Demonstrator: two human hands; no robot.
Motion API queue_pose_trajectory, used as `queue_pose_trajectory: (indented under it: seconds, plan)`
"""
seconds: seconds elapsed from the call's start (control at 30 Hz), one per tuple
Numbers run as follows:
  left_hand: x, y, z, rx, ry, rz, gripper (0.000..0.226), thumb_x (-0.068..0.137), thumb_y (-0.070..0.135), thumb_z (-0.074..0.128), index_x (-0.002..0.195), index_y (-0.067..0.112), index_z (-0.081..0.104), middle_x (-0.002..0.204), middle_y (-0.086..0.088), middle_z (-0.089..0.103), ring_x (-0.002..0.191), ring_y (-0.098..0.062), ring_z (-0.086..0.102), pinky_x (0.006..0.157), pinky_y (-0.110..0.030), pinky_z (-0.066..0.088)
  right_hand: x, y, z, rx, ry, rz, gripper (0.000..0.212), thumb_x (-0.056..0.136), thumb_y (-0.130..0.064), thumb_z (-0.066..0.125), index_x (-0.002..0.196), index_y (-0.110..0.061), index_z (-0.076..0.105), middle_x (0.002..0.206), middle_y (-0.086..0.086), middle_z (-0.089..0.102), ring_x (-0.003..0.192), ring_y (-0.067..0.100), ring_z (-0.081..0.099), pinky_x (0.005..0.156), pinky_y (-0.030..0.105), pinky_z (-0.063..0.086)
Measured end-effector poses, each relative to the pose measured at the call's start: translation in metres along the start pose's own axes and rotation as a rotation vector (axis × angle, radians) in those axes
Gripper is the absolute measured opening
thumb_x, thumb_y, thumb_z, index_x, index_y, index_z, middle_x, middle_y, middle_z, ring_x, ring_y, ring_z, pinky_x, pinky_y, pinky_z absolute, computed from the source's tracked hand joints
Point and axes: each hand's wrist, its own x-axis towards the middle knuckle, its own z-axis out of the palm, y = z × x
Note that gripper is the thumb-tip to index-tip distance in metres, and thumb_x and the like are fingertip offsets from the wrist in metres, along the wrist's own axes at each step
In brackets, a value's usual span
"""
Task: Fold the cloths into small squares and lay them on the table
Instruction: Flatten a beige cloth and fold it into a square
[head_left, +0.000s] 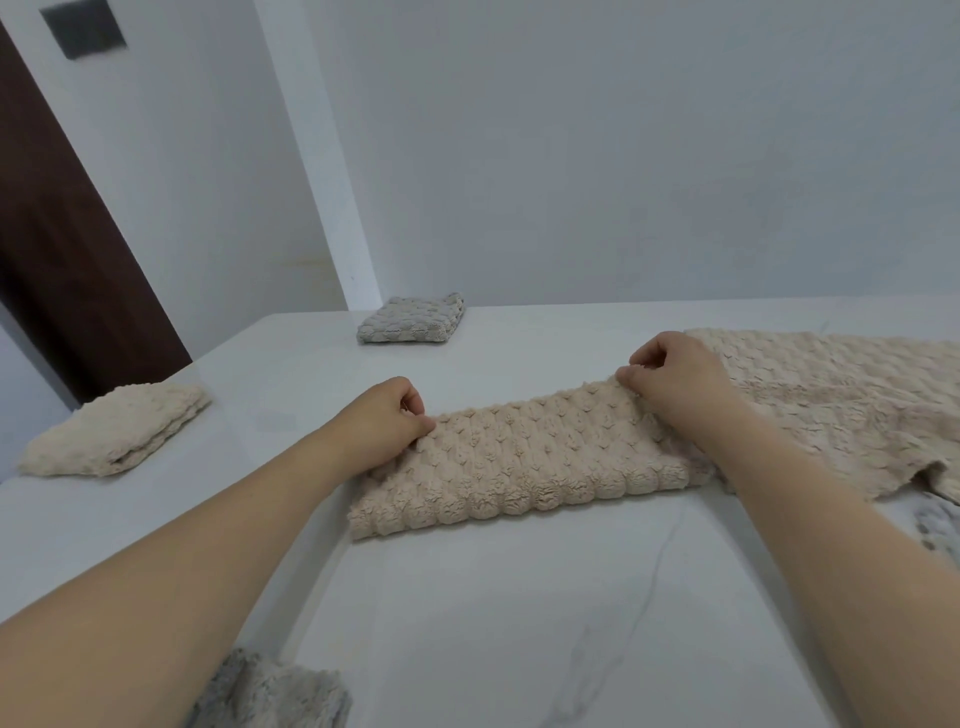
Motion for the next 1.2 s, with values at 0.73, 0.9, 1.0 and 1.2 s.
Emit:
queue_pose_trajectory:
  seconds: [0.73, 0.9, 1.0, 1.2]
  plan:
    - [-0.04, 0.019, 0.032, 0.602, -0.002, 0.138, 0.062, 0.103, 0.043, 0.013, 0.156, 0.014, 0.003, 0.164, -0.002, -0.005, 0.15, -0.02, -0.01, 0.12, -0.043, -0.01, -0.046, -0.03, 0.042, -0.749, -0.272, -0.233, 0.058, 0.102, -0.035, 0.014, 0.154, -0.009, 0.012, 0.162, 0.007, 0.004, 0.149, 0.025, 0.003, 0.119, 0.046, -0.001]
    - [-0.044, 0.026, 0.064, 0.567, -0.078, 0.244, 0.059, 0.103, 0.043, 0.012, 0.157, 0.02, 0.002, 0.165, 0.002, -0.002, 0.151, -0.016, -0.003, 0.121, -0.041, -0.003, -0.049, -0.02, 0.045, -0.692, -0.426, -0.221, 0.058, 0.102, -0.04, 0.012, 0.155, -0.017, 0.007, 0.163, 0.002, 0.0, 0.149, 0.019, 0.0, 0.12, 0.041, -0.001]
    - [-0.042, 0.007, 0.044, 0.564, -0.109, 0.189, 0.059, 0.103, 0.046, 0.011, 0.157, 0.023, 0.001, 0.164, 0.003, -0.004, 0.15, -0.014, -0.006, 0.121, -0.038, -0.003, -0.042, -0.012, 0.034, -0.694, -0.418, -0.135, 0.059, 0.102, -0.04, 0.011, 0.155, -0.017, 0.004, 0.163, 0.001, -0.003, 0.149, 0.019, -0.004, 0.12, 0.043, -0.002]
    - [-0.035, 0.0, 0.019, 0.693, -0.072, 0.03, 0.063, 0.102, 0.046, 0.01, 0.157, 0.015, 0.003, 0.165, -0.002, -0.003, 0.15, -0.021, -0.009, 0.12, -0.045, -0.01, -0.049, -0.03, 0.038, -0.749, -0.281, -0.193, 0.058, 0.102, -0.034, 0.015, 0.154, -0.008, 0.01, 0.162, 0.008, 0.001, 0.149, 0.024, 0.001, 0.121, 0.045, 0.0]
